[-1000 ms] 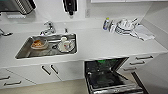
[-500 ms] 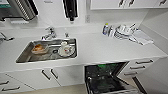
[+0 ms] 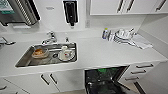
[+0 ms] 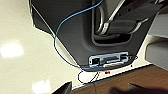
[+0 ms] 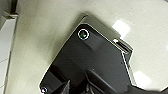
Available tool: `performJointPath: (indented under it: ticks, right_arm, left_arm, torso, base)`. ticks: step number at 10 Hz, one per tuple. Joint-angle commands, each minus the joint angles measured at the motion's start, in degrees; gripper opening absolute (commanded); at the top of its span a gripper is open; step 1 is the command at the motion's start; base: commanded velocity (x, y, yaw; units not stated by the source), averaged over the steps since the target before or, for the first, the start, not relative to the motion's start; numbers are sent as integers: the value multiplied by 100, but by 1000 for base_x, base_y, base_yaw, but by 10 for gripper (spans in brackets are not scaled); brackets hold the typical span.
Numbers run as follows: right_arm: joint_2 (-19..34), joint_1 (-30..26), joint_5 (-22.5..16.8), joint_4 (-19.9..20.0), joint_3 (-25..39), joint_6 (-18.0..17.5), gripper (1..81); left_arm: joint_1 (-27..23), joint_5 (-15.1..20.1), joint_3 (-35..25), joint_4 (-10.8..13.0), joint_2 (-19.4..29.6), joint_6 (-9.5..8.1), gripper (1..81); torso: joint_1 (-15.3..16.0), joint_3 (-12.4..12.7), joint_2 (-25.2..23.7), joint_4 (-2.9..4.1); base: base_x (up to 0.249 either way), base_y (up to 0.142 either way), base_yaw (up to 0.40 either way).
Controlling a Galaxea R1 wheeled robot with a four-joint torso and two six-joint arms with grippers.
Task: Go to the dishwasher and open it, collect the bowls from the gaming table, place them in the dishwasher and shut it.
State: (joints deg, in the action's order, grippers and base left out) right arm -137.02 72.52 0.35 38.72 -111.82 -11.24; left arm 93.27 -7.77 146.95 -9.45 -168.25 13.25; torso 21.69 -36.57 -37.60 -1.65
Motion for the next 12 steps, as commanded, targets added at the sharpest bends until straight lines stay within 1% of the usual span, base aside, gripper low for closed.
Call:
performJointPath:
  ticks: [1,4,6,7,9,11,12]
  right_arm:
    - [103,-382,-448,162,-356,-605,811]
    - [67,-751,-439,215,-575,-1694,811]
    - [85,-989,-449,224,-708,-2248,811]
    - [76,-1041,-440,224,-752,-2540,811]
    - [14,-1208,-431,215,-893,-2893,811]
    - [-30,-1393,-431,215,-849,-2910,811]
    - [41,-1585,-422,233,-682,-2945,811]
  left_arm:
    - [170,487,-34,-66,37,-16,811]
    - [162,495,-34,-92,72,-16,811]
    - [161,504,-34,-189,81,-16,811]
    - [170,522,-34,-189,90,-16,811]
    - [170,530,-34,-189,116,-16,811]
    - [179,530,-34,-189,134,-16,811]
    - [179,530,-34,-189,143,-16,811]
  torso:
    - [356,-2,-551,0]
    - [743,2,-1169,0]
    - [1014,4,-1604,0]
    - [1126,4,-1781,0]
    - [1383,4,-2197,0]
    - [1645,6,-2612,0]
    - [1775,6,-2820,0]
  base:
    - [0,0,0]
    - [0,0,0]
    - [0,0,0]
    - [0,0,0]
    - [0,0,0]
    - [0,0,0]
    - [0,0,0]
